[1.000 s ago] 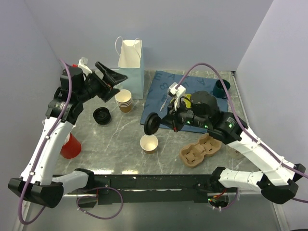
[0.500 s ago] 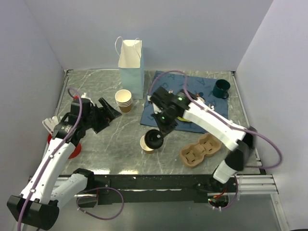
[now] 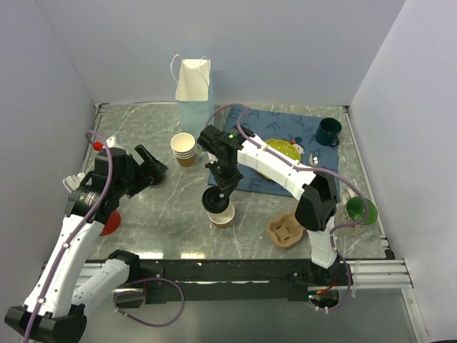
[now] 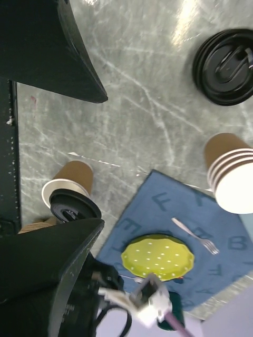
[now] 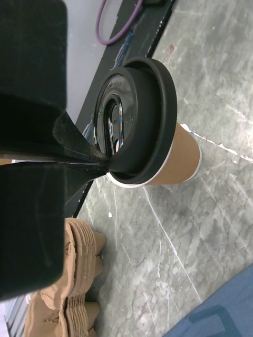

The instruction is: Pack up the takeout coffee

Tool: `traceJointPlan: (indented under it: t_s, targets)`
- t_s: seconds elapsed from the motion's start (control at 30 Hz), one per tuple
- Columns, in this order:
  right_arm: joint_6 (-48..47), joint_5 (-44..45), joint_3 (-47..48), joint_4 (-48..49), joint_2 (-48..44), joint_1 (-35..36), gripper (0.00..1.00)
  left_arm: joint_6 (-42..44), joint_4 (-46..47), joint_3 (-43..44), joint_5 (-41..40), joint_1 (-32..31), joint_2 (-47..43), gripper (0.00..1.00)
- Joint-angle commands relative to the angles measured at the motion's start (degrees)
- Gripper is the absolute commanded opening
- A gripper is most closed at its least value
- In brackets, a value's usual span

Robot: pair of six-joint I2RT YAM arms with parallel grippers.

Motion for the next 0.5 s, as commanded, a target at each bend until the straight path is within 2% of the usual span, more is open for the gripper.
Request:
traceJointPlan:
  t_s: [0.0, 0.47]
  targets:
    - [0.6, 1.7, 2.7, -13.9, 0.2, 0.0, 0.00, 3.1, -2.1, 3.0, -3.9, 0.2, -0.2, 0.97]
    - [1.2, 0.9, -5.8, -14.3, -2.6, 0.3, 0.00, 4.9, -1.5, 2.1, -3.2, 0.2, 0.5, 0.97]
